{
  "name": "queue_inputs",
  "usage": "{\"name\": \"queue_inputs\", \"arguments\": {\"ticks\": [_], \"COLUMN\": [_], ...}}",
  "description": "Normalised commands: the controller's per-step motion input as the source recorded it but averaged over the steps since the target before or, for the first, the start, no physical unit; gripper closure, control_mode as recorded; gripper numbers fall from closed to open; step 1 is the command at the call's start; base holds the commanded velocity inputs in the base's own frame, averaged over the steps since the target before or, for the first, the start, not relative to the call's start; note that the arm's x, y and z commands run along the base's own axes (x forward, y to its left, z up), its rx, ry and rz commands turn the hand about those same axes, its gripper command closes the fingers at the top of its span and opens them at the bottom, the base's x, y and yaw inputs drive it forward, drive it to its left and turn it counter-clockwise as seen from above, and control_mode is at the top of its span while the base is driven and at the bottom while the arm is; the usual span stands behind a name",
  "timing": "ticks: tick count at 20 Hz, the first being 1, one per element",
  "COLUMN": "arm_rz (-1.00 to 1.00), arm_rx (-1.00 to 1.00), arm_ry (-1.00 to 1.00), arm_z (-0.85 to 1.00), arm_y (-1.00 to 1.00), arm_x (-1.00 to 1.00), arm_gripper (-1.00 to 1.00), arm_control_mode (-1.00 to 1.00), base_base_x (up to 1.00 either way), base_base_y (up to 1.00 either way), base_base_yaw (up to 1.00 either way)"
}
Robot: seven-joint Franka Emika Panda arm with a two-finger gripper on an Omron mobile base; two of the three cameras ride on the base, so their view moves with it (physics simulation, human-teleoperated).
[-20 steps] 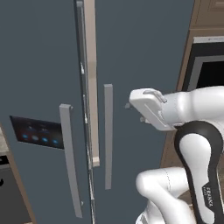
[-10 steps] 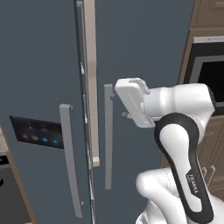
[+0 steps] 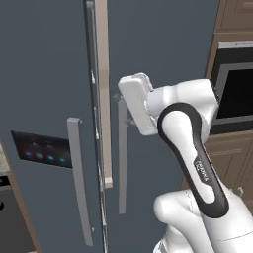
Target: Open the freezer door, pick up the ice cube tray from the freezer, and place it on the dining counter.
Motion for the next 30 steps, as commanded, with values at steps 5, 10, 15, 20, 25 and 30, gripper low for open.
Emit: {"name": "queue_inputs", "arguments": {"ticks": [5,10,15,20,25,30], "arm_rz": [0.04,0.09,0.13,0.23,0.35,0.35], "arm_rx": [0.02,0.00,0.00,0.00,-0.06,-0.13], "arm_ry": [0.15,0.08,0.03,0.00,0.00,0.00], "arm_z": [0.00,0.00,0.00,-0.03,-0.36,-0.52], "arm_y": [0.35,0.80,0.84,0.81,1.00,1.00], "arm_x": [0.44,0.03,0.00,-0.46,-0.73,-0.55], "arm_gripper": [-1.00,-1.00,-1.00,-1.00,-1.00,-1.00], "arm_control_mode": [-1.00,-1.00,-1.00,-1.00,-1.00,-1.00], "base_base_x": [0.00,0.00,0.00,0.00,0.00,0.00], "base_base_y": [0.00,0.00,0.00,0.00,0.00,0.00], "base_base_yaw": [0.00,0.00,0.00,0.00,0.00,0.00]}}
